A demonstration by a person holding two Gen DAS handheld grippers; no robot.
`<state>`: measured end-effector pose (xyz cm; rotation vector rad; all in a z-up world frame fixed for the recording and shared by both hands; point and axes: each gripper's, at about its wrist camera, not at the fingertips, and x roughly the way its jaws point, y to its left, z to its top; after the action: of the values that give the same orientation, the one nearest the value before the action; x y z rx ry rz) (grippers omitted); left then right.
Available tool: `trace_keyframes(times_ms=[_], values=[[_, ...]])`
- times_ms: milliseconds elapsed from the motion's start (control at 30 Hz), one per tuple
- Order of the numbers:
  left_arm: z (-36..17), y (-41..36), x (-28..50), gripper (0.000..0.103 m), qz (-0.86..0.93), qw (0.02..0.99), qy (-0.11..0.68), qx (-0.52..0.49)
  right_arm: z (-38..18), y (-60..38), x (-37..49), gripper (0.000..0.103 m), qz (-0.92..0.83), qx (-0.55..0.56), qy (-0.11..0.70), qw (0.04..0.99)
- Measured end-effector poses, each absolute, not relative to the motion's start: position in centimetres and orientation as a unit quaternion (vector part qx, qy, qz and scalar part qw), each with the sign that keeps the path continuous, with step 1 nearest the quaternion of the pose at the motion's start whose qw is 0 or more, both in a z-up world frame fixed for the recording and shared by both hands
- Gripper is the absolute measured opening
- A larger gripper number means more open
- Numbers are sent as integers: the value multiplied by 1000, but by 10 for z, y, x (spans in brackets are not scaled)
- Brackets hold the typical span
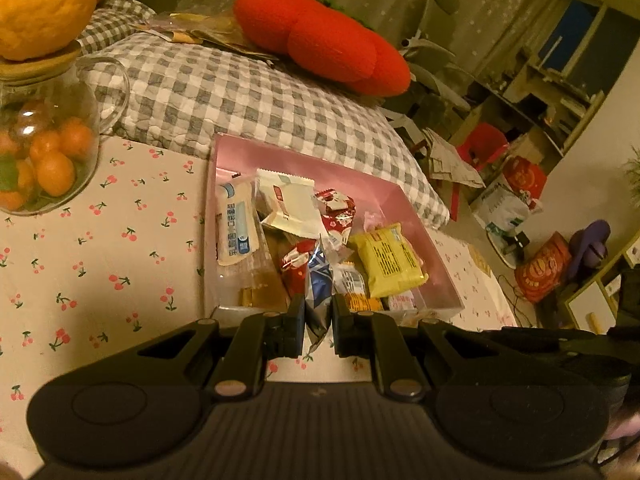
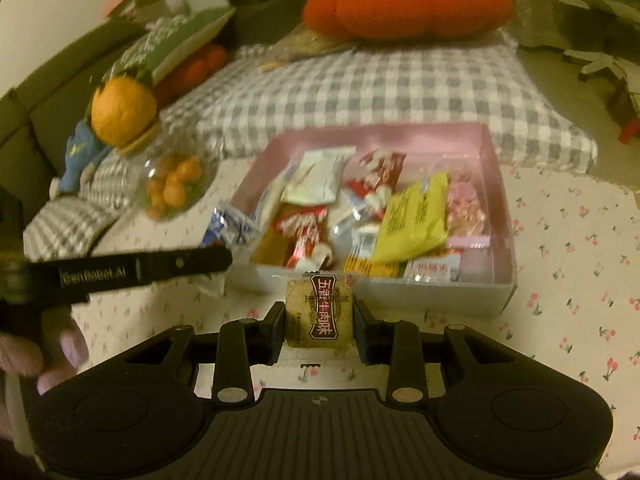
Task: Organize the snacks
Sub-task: 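Carry the silver-blue candy with the left tool while the right tool carries the cake square into the box, then open the left tool releasing the candy while the right tool releases the cake square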
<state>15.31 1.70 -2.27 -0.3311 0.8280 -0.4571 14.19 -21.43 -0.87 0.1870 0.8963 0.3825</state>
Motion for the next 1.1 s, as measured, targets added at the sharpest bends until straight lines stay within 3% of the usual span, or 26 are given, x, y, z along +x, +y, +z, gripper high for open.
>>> trace_keyframes(times_ms=[367,933,1033,1100], values=[[-22,15,175,12,-206,884,392,-148,-9,-231,166,33,147,137,418,886],[-32,-6,193,13,-197,881,412,-126,-19,-222,196,33,111,113,413,897],[-30,-11,189,30,-199,885,404,-114,-16,-222,193,38,116,116,406,899],[-27,-13,186,48,-201,889,399,-100,-13,-223,190,49,116,119,404,899]])
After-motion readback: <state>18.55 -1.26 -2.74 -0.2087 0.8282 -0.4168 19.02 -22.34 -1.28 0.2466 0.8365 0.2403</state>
